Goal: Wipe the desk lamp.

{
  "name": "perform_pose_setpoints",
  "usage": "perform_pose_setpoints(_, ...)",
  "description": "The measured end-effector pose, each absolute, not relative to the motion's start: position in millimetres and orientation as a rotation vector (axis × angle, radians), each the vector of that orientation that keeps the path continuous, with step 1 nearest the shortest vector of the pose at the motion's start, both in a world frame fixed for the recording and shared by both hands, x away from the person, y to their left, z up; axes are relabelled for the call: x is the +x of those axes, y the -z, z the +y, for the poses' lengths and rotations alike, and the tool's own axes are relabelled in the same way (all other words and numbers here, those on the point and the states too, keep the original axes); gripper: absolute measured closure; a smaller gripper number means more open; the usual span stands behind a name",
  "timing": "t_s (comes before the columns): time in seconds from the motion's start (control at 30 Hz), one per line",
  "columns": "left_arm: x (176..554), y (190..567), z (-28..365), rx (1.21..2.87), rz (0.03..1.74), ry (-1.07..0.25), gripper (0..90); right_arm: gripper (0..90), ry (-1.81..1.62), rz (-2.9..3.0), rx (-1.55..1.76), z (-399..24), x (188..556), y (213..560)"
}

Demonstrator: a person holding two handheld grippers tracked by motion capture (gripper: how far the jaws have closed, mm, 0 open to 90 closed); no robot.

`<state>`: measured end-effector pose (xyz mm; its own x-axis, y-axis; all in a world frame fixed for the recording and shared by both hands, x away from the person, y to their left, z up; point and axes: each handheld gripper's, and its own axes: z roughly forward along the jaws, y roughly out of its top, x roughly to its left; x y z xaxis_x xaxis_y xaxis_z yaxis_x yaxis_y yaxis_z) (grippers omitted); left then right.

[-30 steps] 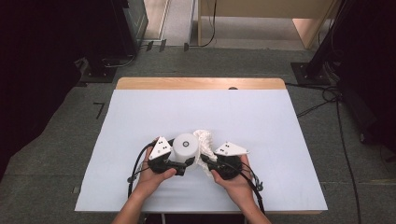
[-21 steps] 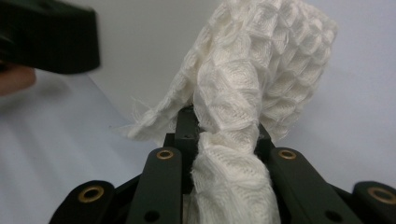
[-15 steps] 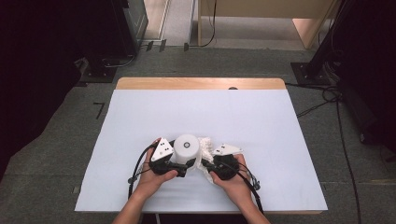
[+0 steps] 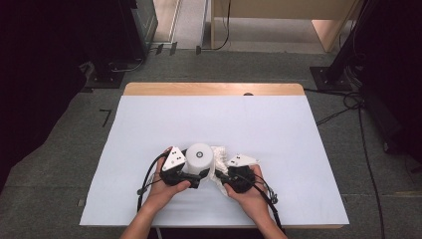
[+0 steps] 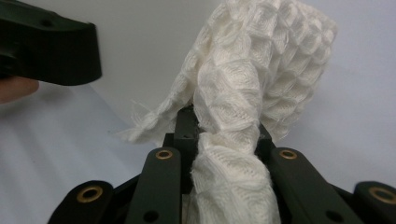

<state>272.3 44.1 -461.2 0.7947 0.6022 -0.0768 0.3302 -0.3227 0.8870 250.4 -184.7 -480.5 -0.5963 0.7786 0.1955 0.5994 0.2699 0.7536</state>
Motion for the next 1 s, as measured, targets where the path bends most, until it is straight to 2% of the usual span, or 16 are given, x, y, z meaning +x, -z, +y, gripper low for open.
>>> perform_pose_setpoints(0.17,271.9,461.0,44.1,1.937,0.709,-0.324,7.1,73.5,-1.242,2.326,1.296,-186.9,252.9,483.1)
perform_pose_setpoints(0.4,265.8,463.5,43.1,1.909,0.734,-0.361,7.4,73.0,-1.373,2.179,1.181,-192.7,244.0,457.5)
perform_pose_setpoints(0.53,262.1,462.2,38.7,1.895,0.774,-0.398,7.3,73.0,-1.309,2.263,1.236,-188.8,248.9,473.7)
perform_pose_setpoints(0.67,259.0,461.7,30.0,1.918,0.795,-0.495,7.2,72.9,-1.273,2.326,1.28,-186.6,254.1,485.5)
perform_pose_setpoints(0.8,261.3,463.3,26.1,1.918,0.826,-0.495,7.0,72.8,-1.254,2.346,1.284,-184.4,254.9,488.3)
perform_pose_setpoints(1.0,267.4,460.3,35.6,1.959,0.769,-0.448,8.4,72.7,-1.272,2.355,1.273,-183.3,254.1,488.6)
